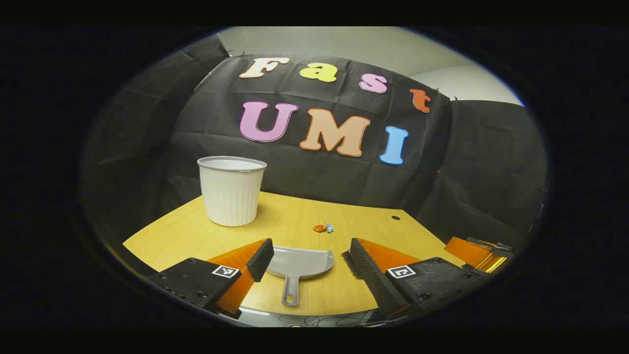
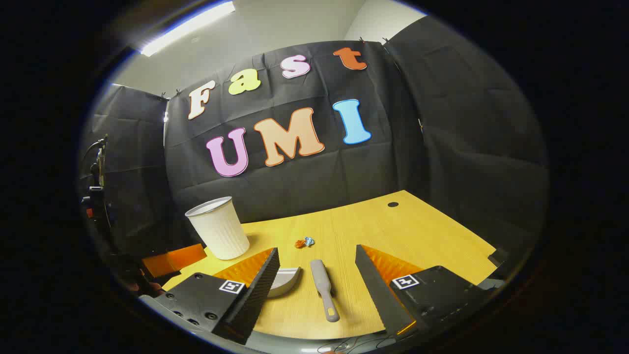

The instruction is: Pick up the small broom and dustpan from the desktop, sweep the trash into the dustpan with the broom, and then empty the trash into the garbage bin.

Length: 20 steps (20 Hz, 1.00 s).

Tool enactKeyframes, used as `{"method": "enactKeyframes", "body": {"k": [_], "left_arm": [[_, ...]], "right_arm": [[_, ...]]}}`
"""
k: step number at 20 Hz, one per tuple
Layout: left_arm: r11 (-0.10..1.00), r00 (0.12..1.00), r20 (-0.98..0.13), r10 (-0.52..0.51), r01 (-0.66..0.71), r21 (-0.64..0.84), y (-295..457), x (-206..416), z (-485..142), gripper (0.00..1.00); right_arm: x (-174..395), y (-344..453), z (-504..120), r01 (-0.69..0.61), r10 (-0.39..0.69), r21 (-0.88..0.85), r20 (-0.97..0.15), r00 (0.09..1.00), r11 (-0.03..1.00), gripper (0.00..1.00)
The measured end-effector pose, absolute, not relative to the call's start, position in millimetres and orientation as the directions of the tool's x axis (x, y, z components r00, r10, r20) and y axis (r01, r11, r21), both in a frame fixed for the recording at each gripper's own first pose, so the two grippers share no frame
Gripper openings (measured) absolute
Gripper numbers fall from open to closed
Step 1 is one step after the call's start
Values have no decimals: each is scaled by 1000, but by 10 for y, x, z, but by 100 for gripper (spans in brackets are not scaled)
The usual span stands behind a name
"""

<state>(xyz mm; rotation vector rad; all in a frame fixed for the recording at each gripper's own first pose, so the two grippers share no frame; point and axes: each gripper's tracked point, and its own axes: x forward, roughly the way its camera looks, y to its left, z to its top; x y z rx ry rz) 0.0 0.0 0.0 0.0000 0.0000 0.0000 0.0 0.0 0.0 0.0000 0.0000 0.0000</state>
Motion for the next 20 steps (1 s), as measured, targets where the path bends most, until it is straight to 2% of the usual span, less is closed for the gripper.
{"method": "enactKeyframes", "body": {"k": [20], "left_arm": [[1000,999,-32,3,-4,-29,24,-2,-92,93]], "right_arm": [[53,16,25,-19,19,16,-22,1000,1000,92]]}}
